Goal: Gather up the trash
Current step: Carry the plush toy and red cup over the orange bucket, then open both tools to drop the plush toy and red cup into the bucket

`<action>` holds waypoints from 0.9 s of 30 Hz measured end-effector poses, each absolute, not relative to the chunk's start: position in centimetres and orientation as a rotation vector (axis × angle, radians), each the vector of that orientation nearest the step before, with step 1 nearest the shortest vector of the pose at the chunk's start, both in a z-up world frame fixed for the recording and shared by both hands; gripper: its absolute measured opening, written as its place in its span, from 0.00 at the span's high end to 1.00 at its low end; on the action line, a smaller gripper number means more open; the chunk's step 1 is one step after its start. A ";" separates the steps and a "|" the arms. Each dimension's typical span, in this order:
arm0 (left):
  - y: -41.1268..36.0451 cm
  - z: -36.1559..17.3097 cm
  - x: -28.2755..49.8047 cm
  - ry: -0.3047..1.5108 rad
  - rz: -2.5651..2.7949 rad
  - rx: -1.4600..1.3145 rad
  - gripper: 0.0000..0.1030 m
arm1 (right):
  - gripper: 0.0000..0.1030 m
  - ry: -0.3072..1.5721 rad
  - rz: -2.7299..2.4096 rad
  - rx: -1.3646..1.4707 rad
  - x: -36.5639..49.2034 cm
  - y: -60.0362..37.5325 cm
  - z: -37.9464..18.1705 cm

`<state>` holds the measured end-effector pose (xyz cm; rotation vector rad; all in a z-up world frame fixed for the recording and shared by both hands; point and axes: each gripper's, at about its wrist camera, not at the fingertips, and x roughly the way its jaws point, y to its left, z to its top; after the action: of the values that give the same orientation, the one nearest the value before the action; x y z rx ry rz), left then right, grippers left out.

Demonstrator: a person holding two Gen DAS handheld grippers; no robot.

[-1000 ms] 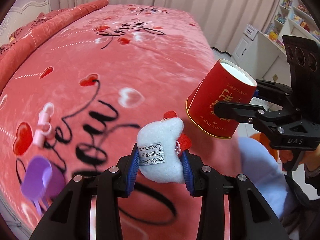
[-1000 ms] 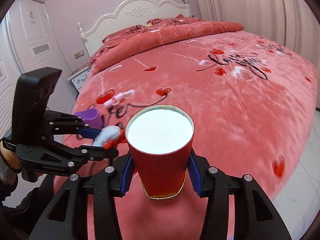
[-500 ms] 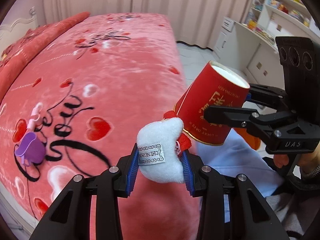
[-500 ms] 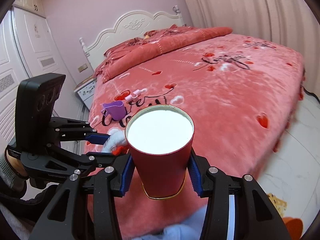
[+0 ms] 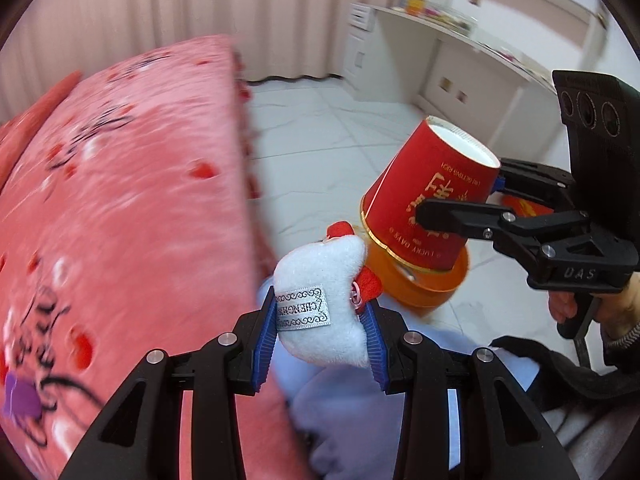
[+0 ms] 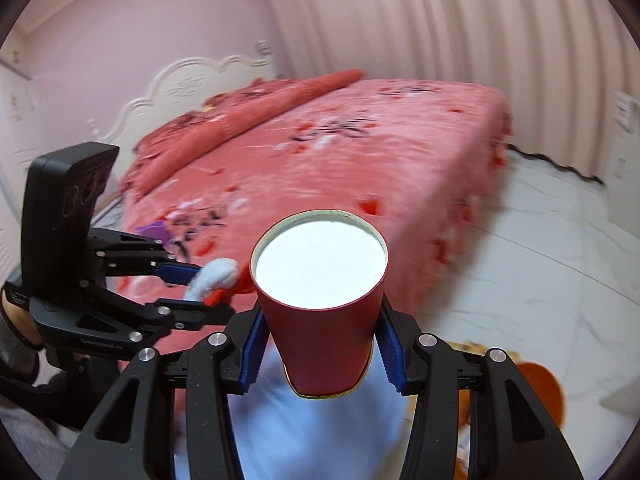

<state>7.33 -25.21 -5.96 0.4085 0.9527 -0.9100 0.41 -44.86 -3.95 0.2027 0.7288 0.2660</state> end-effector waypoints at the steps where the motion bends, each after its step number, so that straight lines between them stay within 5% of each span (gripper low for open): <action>1: -26.1 -6.2 7.3 0.955 -0.928 0.419 0.60 | 0.52 0.731 0.233 0.202 -0.2 -46.0 -4.1; 27: -46.5 -14.2 6.4 1.081 -1.257 0.692 0.60 | 0.45 0.856 -0.217 0.422 -7.9 -66.6 -15.0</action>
<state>6.39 -46.49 -14.16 0.6915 1.0810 -1.2575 -7.93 -66.62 -14.97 0.4225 0.8564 -0.2172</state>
